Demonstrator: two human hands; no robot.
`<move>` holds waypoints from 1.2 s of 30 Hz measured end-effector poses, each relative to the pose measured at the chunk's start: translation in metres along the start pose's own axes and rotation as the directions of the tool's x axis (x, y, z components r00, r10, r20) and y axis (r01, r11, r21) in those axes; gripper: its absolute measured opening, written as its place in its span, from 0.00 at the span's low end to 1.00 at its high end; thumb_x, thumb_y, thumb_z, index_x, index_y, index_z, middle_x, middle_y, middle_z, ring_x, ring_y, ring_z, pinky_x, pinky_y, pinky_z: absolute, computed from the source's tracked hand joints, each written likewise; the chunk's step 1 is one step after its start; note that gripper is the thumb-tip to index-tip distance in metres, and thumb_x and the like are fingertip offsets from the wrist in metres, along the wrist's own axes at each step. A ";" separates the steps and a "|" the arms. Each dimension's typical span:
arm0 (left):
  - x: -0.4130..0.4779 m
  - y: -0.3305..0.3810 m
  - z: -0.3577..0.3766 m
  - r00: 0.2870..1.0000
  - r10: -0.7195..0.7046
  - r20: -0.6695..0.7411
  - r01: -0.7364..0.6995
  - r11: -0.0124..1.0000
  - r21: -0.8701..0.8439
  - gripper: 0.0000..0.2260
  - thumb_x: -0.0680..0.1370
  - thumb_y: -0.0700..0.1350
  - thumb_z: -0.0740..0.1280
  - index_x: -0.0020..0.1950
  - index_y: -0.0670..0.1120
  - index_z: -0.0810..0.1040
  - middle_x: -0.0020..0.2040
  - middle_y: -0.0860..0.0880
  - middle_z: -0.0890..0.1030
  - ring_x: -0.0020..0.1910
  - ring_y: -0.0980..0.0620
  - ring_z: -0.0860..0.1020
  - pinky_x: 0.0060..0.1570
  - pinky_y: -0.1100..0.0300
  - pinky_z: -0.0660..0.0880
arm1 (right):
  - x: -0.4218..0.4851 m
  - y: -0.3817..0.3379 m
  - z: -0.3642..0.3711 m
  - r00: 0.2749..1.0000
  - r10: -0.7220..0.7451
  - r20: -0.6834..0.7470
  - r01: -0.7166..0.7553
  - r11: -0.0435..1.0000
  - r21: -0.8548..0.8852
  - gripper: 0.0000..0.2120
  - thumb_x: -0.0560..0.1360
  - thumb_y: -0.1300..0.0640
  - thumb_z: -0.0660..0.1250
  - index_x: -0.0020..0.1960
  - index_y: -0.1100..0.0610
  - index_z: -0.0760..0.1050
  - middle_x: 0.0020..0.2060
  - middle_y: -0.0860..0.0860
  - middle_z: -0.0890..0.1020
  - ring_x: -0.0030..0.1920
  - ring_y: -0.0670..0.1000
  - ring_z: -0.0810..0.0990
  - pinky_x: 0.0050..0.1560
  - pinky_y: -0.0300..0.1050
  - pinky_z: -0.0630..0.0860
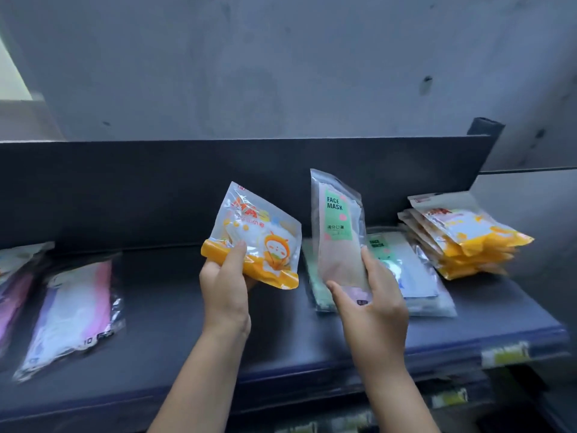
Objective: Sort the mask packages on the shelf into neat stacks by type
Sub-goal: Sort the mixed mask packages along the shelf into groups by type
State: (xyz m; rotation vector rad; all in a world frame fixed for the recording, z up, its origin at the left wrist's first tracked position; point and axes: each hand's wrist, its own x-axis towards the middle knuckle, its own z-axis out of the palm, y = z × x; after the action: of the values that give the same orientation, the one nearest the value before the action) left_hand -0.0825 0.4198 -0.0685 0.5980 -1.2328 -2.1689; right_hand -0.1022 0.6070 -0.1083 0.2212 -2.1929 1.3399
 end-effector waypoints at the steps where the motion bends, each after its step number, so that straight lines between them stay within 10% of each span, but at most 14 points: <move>1: -0.006 -0.007 0.015 1.000 -0.001 -0.010 0.001 1.000 0.002 0.07 0.83 0.41 0.68 0.59 0.49 0.83 0.50 0.52 0.89 0.50 0.52 0.88 0.42 0.55 0.84 | 0.009 0.011 -0.013 1.000 -0.002 -0.007 0.002 1.000 -0.006 0.38 0.67 0.62 0.84 0.74 0.58 0.75 0.67 0.51 0.81 0.68 0.48 0.78 0.69 0.39 0.71; 6: -0.033 -0.040 0.073 0.995 0.018 -0.098 -0.020 1.000 -0.020 0.06 0.83 0.41 0.68 0.57 0.50 0.82 0.49 0.53 0.89 0.47 0.53 0.88 0.43 0.54 0.84 | 0.045 0.059 -0.063 0.998 0.010 0.055 -0.009 0.999 -0.031 0.35 0.68 0.61 0.83 0.73 0.57 0.76 0.66 0.49 0.81 0.67 0.47 0.77 0.68 0.24 0.63; 14: -0.054 -0.079 0.106 0.976 -0.005 -0.217 -0.006 0.999 -0.049 0.04 0.82 0.42 0.69 0.55 0.48 0.82 0.45 0.51 0.87 0.42 0.53 0.87 0.43 0.55 0.82 | 0.065 0.099 -0.096 0.989 0.020 0.149 -0.011 0.998 -0.061 0.33 0.71 0.60 0.81 0.73 0.55 0.75 0.66 0.50 0.81 0.68 0.51 0.77 0.69 0.53 0.75; 26: -0.056 -0.090 0.130 0.973 -0.002 -0.229 -0.020 0.995 -0.093 0.13 0.83 0.47 0.68 0.66 0.44 0.80 0.54 0.46 0.88 0.51 0.47 0.87 0.43 0.52 0.85 | 0.077 0.121 -0.102 0.934 0.140 0.328 -0.067 0.972 -0.224 0.28 0.75 0.50 0.76 0.73 0.50 0.74 0.68 0.46 0.78 0.69 0.51 0.74 0.67 0.46 0.71; 36: -0.077 -0.088 0.153 0.990 -0.080 -0.112 0.051 0.969 -0.240 0.18 0.87 0.55 0.59 0.70 0.49 0.80 0.62 0.46 0.87 0.63 0.43 0.84 0.52 0.47 0.85 | 0.081 0.117 -0.106 0.968 -0.053 0.243 0.076 0.993 -0.086 0.15 0.79 0.49 0.68 0.62 0.54 0.82 0.58 0.46 0.84 0.61 0.51 0.79 0.68 0.49 0.73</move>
State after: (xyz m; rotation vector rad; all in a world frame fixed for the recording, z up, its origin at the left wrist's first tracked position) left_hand -0.1432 0.6020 -0.0648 0.6653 -0.8851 -2.2558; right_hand -0.1785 0.7667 -0.1187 0.4358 -2.4202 1.2244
